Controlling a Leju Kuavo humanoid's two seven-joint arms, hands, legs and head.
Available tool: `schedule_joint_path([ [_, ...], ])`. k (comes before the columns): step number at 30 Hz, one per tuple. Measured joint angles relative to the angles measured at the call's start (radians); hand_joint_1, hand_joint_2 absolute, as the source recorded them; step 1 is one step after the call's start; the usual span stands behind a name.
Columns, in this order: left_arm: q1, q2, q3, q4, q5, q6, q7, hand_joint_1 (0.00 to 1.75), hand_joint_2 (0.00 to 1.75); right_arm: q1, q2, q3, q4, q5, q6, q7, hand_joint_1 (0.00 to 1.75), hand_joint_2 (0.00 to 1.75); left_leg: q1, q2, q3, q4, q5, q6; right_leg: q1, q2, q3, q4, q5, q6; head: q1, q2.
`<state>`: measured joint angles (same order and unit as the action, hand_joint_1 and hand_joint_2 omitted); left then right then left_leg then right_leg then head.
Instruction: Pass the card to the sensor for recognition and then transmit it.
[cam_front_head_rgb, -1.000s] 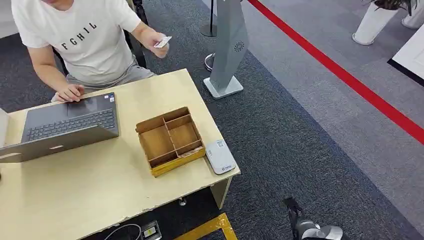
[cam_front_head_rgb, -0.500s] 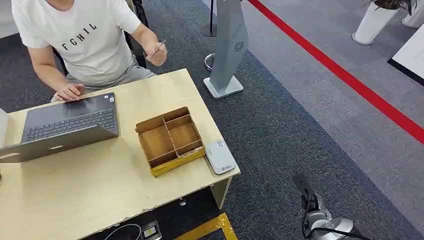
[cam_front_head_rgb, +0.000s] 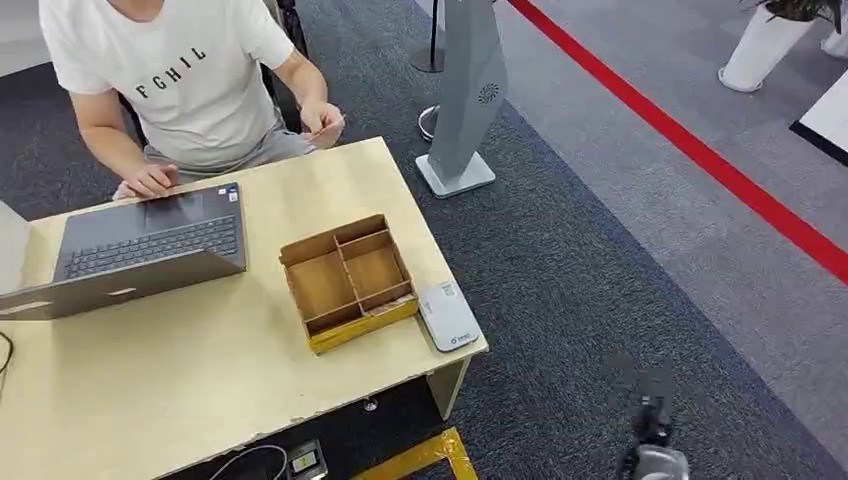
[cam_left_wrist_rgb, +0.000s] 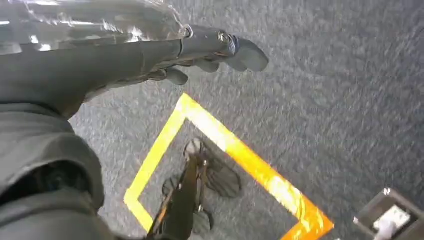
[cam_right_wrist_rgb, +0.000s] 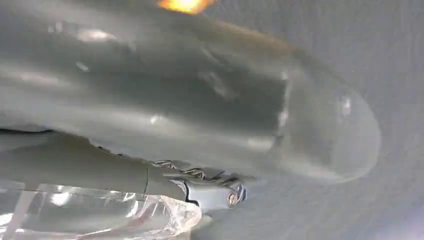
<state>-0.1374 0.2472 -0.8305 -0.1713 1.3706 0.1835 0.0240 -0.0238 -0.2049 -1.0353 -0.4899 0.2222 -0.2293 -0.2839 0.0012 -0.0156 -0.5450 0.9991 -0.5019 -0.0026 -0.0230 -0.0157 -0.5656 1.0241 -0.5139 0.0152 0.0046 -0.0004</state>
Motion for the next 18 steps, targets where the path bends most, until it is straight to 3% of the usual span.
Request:
schedule_joint_path([
  [1, 0.003, 0.008, 0.000, 0.001, -0.001, -0.002, 0.001, 0.00, 0.00, 0.040, -0.033, 0.104, -0.120, -0.210, -0.103, 0.047, 0.00, 0.00, -0.003, 0.006, -0.017, -0.001, -0.003, -0.001, -0.003, 0.007, -0.003, 0.004, 0.000, 0.000, 0.000, 0.000],
  [2, 0.002, 0.012, 0.000, 0.002, -0.005, -0.005, 0.003, 0.00, 0.00, 0.065, -0.065, 0.219, -0.226, -0.369, -0.189, 0.066, 0.00, 0.00, -0.004, 0.019, -0.014, -0.001, -0.006, 0.000, -0.004, 0.021, -0.006, 0.004, 0.001, 0.000, 0.001, 0.000],
  [3, -0.002, 0.018, 0.000, 0.002, -0.011, -0.010, 0.005, 0.00, 0.00, 0.058, -0.112, 0.328, -0.310, -0.473, -0.260, 0.081, 0.00, 0.00, -0.005, 0.032, -0.011, -0.002, -0.007, 0.001, -0.005, 0.033, -0.007, 0.004, 0.003, 0.001, 0.001, 0.000],
  [5, -0.022, 0.018, -0.003, 0.002, -0.017, -0.014, 0.012, 0.00, 0.00, 0.033, -0.197, 0.520, -0.443, -0.530, -0.316, 0.114, 0.00, 0.00, -0.006, 0.037, -0.007, -0.001, -0.008, 0.002, -0.005, 0.039, -0.006, 0.001, 0.006, 0.004, 0.001, 0.000],
  [6, -0.031, 0.015, -0.004, 0.002, -0.020, -0.020, 0.013, 0.00, 0.00, 0.020, -0.224, 0.609, -0.507, -0.525, -0.316, 0.134, 0.00, 0.00, -0.006, 0.034, -0.006, -0.001, -0.006, 0.007, -0.005, 0.033, -0.004, 0.000, 0.005, 0.004, 0.002, 0.000],
  [11, -0.025, 0.013, -0.007, 0.000, -0.021, -0.022, 0.013, 0.00, 0.00, -0.030, -0.329, 0.939, -0.738, -0.525, -0.314, 0.171, 0.00, 0.00, -0.005, 0.008, -0.003, 0.001, 0.003, 0.010, -0.004, 0.007, -0.003, 0.000, 0.006, 0.006, 0.002, 0.000],
  [14, -0.014, 0.013, -0.012, 0.000, -0.021, -0.024, 0.013, 0.00, 0.00, -0.036, -0.361, 1.042, -0.805, -0.525, -0.312, 0.178, 0.00, 0.00, -0.004, -0.002, 0.001, 0.002, 0.007, 0.008, -0.003, -0.003, -0.004, 0.000, 0.006, 0.006, 0.002, 0.000],
  [18, -0.011, 0.015, -0.020, 0.000, -0.033, -0.034, 0.013, 0.00, 0.00, -0.139, -0.405, 1.114, -0.836, -0.517, -0.167, 0.196, 0.00, 0.00, -0.004, 0.003, 0.000, 0.001, 0.007, 0.008, -0.003, 0.002, -0.008, 0.000, 0.007, 0.006, 0.002, 0.000],
])
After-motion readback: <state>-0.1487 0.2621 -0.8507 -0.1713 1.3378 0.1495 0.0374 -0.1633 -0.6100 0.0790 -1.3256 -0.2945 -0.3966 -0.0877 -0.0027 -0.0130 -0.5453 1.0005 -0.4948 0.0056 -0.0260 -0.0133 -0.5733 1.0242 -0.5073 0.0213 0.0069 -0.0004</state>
